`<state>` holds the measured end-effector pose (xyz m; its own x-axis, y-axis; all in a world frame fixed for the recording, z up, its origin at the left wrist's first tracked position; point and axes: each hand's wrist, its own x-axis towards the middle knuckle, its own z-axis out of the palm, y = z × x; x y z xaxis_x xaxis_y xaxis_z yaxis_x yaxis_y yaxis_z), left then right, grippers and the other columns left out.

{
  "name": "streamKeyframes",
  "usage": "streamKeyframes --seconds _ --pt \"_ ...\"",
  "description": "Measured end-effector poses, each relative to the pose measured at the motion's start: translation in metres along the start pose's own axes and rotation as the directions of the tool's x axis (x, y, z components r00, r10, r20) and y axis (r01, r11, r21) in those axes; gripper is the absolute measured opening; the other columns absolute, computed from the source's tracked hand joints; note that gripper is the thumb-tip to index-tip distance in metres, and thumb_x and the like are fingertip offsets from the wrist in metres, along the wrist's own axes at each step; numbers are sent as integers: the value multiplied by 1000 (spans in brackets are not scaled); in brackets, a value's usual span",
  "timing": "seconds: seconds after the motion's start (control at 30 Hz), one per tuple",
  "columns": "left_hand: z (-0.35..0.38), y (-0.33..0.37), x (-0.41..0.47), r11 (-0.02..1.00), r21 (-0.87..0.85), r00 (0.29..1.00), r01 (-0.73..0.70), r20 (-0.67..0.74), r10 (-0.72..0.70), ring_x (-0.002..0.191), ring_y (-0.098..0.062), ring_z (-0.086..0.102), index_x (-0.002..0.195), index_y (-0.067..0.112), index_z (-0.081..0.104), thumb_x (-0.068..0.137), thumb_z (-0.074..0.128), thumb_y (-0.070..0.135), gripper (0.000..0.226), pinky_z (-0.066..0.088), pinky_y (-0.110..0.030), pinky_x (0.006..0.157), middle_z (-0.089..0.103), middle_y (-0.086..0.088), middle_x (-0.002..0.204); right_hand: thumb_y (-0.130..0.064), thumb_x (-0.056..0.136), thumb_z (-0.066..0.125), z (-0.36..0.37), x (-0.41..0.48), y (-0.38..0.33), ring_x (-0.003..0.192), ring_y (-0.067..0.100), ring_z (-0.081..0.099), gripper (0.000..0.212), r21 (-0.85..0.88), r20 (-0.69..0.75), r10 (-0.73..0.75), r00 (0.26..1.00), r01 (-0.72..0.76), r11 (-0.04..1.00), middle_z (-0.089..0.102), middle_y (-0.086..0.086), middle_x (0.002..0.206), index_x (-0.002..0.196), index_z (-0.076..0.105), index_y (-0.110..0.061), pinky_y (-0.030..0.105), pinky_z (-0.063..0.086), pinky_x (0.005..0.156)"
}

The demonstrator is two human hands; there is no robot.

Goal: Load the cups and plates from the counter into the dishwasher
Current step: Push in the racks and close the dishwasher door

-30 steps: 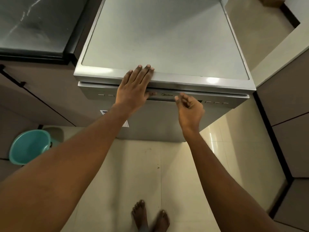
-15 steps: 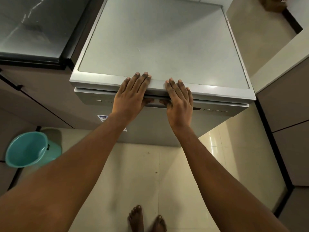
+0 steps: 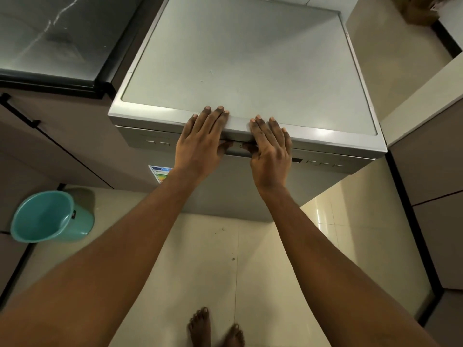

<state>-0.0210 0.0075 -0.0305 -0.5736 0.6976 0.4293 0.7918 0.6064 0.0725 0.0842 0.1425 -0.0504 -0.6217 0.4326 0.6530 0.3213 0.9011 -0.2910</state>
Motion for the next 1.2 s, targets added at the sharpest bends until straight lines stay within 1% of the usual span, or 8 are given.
streamKeyframes --seconds 0.07,0.2,0.33,0.47,0.73,0.9,1.07,1.2 --pt "-10 5 -11 999 -14 998 37 60 -36 146 -20 22 149 15 28 90 57 33 68 18 -37 119 29 -1 156 -22 93 58 -5 -4 0 140 22 36 46 -38 68 -21 997 24 999 49 0 145 139 51 -18 38 24 117" --pt "-33 0 -54 999 -26 998 44 38 -43 145 -20 24 149 11 30 88 59 30 70 19 -36 119 30 -4 155 -23 95 50 -14 -10 -5 146 21 20 56 -113 207 0 978 24 993 31 -1 155 148 34 -21 39 15 120" --pt "-51 -16 -93 997 -29 995 69 76 -67 145 -20 24 147 12 33 84 60 22 69 19 -35 118 31 -4 155 -27 92 51 -25 -19 -25 148 22 14 63 -142 244 131 961 -98 985 26 -2 157 150 28 -23 43 11 118" --pt "-67 -38 -125 987 -40 981 157 121 -151 145 -20 24 145 13 36 82 61 17 68 19 -35 118 32 -3 154 -28 91 54 -33 -35 -53 146 19 19 56 -98 255 218 942 -199 975 28 -2 156 145 39 -22 47 10 116" --pt "-81 -88 -161 974 -40 962 222 172 -212 143 -22 28 142 12 39 84 61 19 62 18 -34 116 36 -6 152 -20 89 60 -14 -73 -112 136 26 38 46 15 359 90 929 -102 995 47 7 142 135 52 -15 45 35 108" --pt "-79 -130 -174 972 -83 960 219 194 -200 143 -22 29 135 12 47 84 60 19 53 15 -30 116 39 -6 150 -20 91 58 11 -85 -158 138 25 36 48 29 412 109 904 -133 991 45 6 145 138 48 -15 37 30 111" --pt "-75 -170 -184 975 -108 960 196 223 -169 144 -19 26 139 14 43 85 60 22 57 15 -32 117 37 -4 152 -22 91 58 37 -90 -197 141 22 30 55 28 445 156 882 -188 982 41 4 148 143 42 -16 32 21 115" --pt "-65 -196 -183 980 -114 964 164 227 -135 145 -18 24 142 15 40 87 60 24 59 14 -31 118 36 -3 152 -23 91 59 59 -93 -216 138 22 32 59 16 429 186 884 -213 977 43 5 146 145 37 -17 34 24 114"
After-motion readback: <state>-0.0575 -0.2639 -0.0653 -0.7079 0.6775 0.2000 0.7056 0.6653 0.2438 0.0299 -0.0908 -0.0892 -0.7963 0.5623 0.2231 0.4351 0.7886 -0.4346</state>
